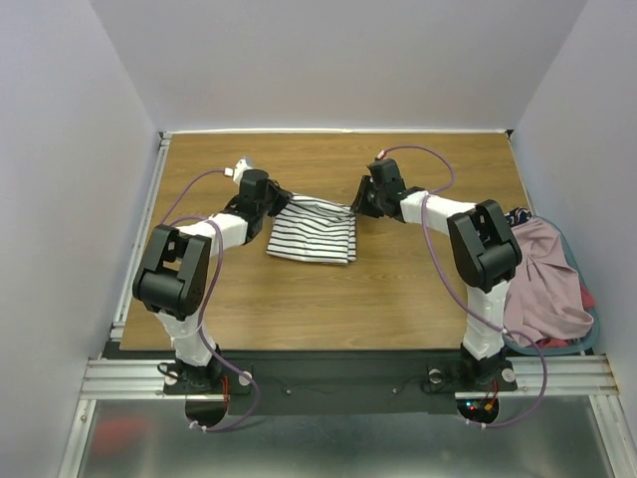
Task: Fold and stack the tank tops
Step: Fold the tank top
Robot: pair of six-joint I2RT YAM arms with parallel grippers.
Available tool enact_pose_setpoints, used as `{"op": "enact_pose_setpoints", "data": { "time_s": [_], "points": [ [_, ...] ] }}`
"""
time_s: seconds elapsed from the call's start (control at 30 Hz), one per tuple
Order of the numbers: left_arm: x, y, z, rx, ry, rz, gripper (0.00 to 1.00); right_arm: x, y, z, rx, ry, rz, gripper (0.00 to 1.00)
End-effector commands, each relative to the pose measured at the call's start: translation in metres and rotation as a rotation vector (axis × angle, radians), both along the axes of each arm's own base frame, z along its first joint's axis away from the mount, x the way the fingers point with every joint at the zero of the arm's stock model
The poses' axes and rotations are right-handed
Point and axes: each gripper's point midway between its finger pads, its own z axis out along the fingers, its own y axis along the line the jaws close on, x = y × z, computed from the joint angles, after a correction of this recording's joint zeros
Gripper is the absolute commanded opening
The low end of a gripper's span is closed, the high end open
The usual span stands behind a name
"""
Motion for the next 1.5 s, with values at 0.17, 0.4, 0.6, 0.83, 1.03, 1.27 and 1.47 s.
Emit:
{"op": "enact_pose_setpoints", "data": {
  "time_s": [0.17, 0.4, 0.6, 0.83, 1.03, 1.27, 1.47],
  "points": [
    [0.041, -0.002, 0.011, 0.026, -0.067, -0.118, 0.51, 0.04, -0.022, 0.045, 0.023, -0.103, -0.073, 0.8],
    [0.05, 0.033, 0.074, 0.062, -0.182, -0.03, 0.71, 0.021, -0.013, 0.066, -0.057, -0.173, -0.008, 0.76],
    [0.012, 0.052, 0.081, 0.078, -0.107, 0.129, 0.52, 0.003, 0.042, 0.06, -0.226, -0.245, 0.107, 0.58],
    [-0.057, 0.015, 0.019, -0.029, 0.017, 0.142, 0.1, 0.009, 0.102, 0.037, -0.151, -0.226, 0.302, 0.5],
    [-0.063, 0.0, -0.034, -0.035, 0.138, 0.118, 0.01, 0.022, 0.127, 0.024, -0.105, -0.224, 0.362, 0.49],
    [-0.066, 0.0, -0.067, -0.012, 0.215, 0.123, 0.0, 0.046, 0.125, 0.005, -0.021, -0.17, 0.322, 0.48],
    [-0.072, 0.008, -0.089, 0.004, 0.274, 0.141, 0.0, 0.063, 0.089, -0.003, 0.107, -0.065, 0.168, 0.48]
  ]
}}
